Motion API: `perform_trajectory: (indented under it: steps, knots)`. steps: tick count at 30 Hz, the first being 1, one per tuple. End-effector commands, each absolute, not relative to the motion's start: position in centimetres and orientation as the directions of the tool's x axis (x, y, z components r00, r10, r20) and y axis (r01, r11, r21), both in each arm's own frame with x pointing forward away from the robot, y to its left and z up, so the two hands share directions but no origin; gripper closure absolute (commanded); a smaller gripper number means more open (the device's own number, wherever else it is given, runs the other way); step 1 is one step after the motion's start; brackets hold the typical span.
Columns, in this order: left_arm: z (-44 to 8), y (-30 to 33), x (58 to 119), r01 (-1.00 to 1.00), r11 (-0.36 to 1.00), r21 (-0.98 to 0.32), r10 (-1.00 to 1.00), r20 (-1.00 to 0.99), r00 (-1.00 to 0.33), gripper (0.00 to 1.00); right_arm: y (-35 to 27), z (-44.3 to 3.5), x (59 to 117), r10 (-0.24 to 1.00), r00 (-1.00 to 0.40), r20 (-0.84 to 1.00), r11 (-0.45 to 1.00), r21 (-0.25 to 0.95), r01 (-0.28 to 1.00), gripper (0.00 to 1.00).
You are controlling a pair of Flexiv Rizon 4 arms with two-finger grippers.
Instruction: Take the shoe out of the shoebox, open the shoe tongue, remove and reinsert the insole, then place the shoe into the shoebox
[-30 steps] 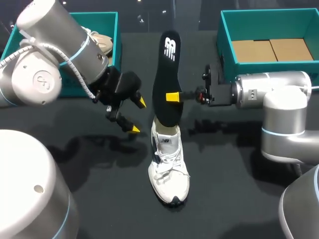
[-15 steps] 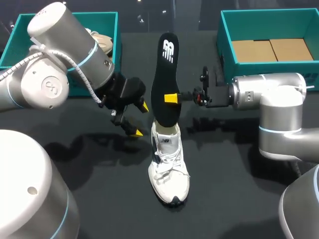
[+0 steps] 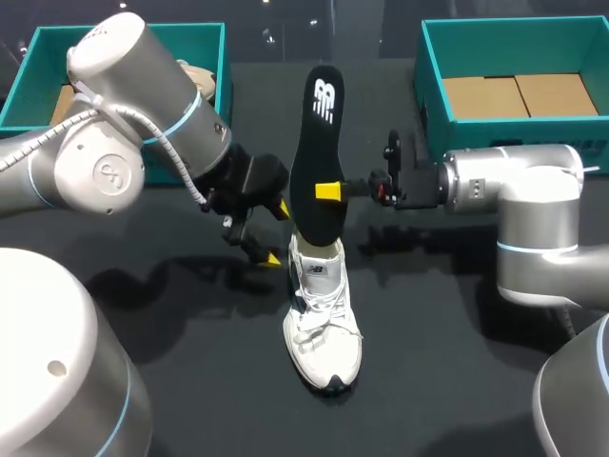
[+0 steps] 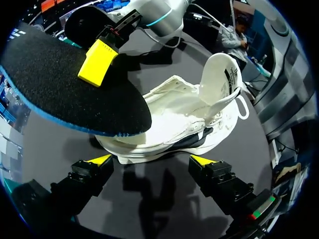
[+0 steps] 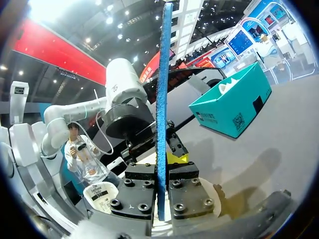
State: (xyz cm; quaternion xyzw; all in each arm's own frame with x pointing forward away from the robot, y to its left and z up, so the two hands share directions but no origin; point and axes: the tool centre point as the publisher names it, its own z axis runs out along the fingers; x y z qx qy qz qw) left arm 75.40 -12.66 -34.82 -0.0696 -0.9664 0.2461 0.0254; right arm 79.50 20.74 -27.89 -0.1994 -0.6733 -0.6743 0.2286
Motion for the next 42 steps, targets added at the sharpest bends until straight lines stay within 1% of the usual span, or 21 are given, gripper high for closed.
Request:
perform_trajectory:
  steps: [1,13,32,42]
  knots:
    - [-35.1,-12.9,75.4,0.125,0.874,-0.470,0.149,0.015,-0.989,0.00,20.9,-28.2,79.5,-0.047,-0.817,0.575,0.009,0.818,0.575,1.00]
    - [-35.2,-13.0,75.4,0.129,0.881,-0.456,0.155,0.020,-0.988,0.00,21.1,-28.5,79.1,-0.069,-0.822,0.565,0.002,0.824,0.567,1.00]
    - [-35.2,-13.0,75.4,0.129,0.881,-0.456,0.155,0.020,-0.988,0.00,20.3,-29.8,78.9,-0.068,-0.828,0.557,-0.002,0.830,0.558,1.00]
    - [-35.2,-13.0,75.4,0.129,0.881,-0.456,0.155,0.020,-0.988,0.00,20.9,-29.5,78.4,-0.114,-0.835,0.538,-0.003,0.840,0.542,1.00]
